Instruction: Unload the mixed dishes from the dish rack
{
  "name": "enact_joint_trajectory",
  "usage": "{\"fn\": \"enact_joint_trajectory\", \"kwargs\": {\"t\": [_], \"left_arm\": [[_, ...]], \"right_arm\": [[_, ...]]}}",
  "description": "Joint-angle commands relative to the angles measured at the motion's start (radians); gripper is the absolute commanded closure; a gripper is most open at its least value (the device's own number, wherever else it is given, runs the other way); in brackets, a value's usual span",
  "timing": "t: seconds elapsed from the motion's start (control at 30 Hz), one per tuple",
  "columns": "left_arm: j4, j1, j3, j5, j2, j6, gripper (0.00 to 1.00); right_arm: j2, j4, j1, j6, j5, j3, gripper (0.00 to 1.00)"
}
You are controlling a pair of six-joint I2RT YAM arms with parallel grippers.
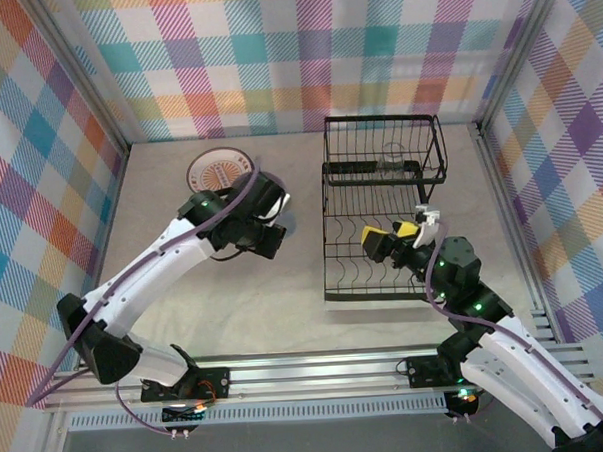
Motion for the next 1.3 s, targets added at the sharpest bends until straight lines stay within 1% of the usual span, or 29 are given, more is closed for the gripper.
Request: {"fn": "enact_joint_trajectory", "kwargs": {"t": [0.0,0.13,0.23,0.63,0.87,1.27], "left_arm": [[-0.067,0.005,0.046,-0.06,0.027,0.231,1.0],[-0.055,0.005,0.032,-0.128,0.077,0.351,1.0],[-0.076,0.005,0.036,-0.124,0.121,0.412,1.0],[-0.121,-0.034,0.03,-0.257,0.204,0.543,1.0],[-0.131,-0.042,0.024,-0.275,0.227,0.605,1.0],[-0.129,-0.044,0.016,-0.322,0.294,0.624,1.0]], "right_arm": [[-0.004,0.092,0.002,-0.051,-0.04,-0.043,0.01],[-0.005,0.118,0.002,-0.06,-0.058,-0.072,0.01],[-0.001,0.132,0.002,-0.068,-0.074,-0.087,0.01],[0.005,0.185,0.002,-0.09,-0.11,-0.132,0.01],[-0.034,0.181,0.002,-0.105,-0.117,-0.161,0.01],[-0.033,0.184,0.002,-0.115,-0.13,-0.171,0.01]]}}
